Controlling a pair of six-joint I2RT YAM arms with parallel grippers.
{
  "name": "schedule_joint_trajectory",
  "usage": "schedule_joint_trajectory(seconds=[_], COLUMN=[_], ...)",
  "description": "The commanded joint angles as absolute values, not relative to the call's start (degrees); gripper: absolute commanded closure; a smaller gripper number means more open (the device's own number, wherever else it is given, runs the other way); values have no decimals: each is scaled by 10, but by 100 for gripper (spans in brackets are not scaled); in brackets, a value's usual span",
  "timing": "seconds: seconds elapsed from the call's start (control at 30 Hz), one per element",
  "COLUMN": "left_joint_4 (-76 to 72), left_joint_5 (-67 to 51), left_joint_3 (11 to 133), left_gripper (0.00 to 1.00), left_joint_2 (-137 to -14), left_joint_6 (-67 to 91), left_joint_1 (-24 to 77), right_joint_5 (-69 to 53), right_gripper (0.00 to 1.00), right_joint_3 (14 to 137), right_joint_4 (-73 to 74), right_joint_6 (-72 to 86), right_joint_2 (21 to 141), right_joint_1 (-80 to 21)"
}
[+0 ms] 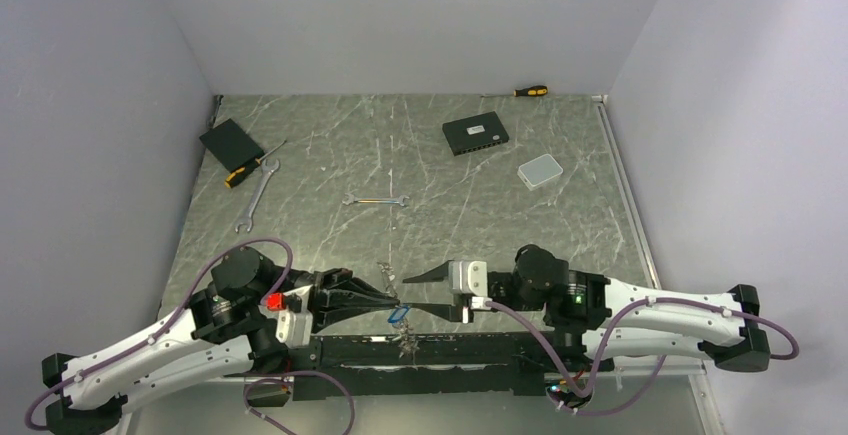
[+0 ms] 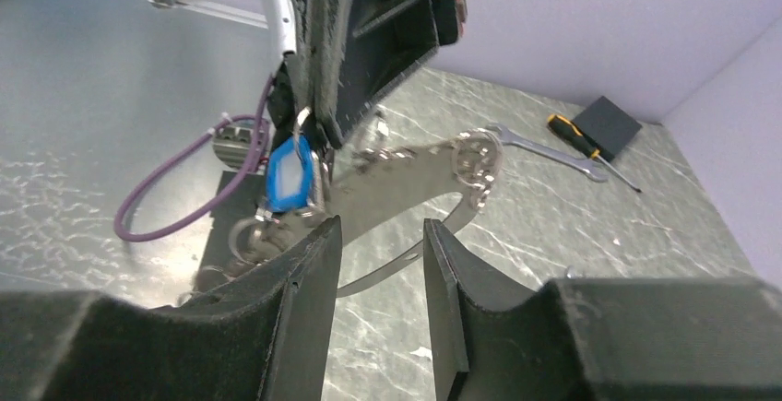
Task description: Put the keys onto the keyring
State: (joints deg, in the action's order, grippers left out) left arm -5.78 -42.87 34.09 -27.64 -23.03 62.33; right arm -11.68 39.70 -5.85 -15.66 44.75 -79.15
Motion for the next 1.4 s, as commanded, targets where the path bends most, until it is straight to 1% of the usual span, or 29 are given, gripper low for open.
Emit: schedule_joint_trajectory(seconds=[0.0,0.13,0.5,0.93,1.03,1.13,1.37], left_joint_4=[-115,-113,-121,-125,-127,-134,-138], left_joint_5=[-443,-442,-431,-433,-433,-434,-435], left_joint_3=[345,348,335,332,332,329,330], left_gripper=[100,100,100,100,100,100,100], left_joint_2=[-279,-282,-273,-268,-266,-263,-269], left_joint_6=[-223,-225,-225,-221,-219,-215,-214], left_joint_1=[623,623,623,623,623,623,623], right_joint_5=[-73,-82,-178,-145,-132,-125,-168], right_gripper=[59,61,62,63,63,60,59], right_joint_3=[382,385,410,400,400,396,408], right_joint_4=[-92,-87,-61,-113,-107,-110,-99], right_joint_6=[-189,-201,-158,-163,-174,-184,-186], right_joint_2=[426,429,422,437,438,437,444], right_joint_1=[-795,-795,-795,-795,-796,-796,-795])
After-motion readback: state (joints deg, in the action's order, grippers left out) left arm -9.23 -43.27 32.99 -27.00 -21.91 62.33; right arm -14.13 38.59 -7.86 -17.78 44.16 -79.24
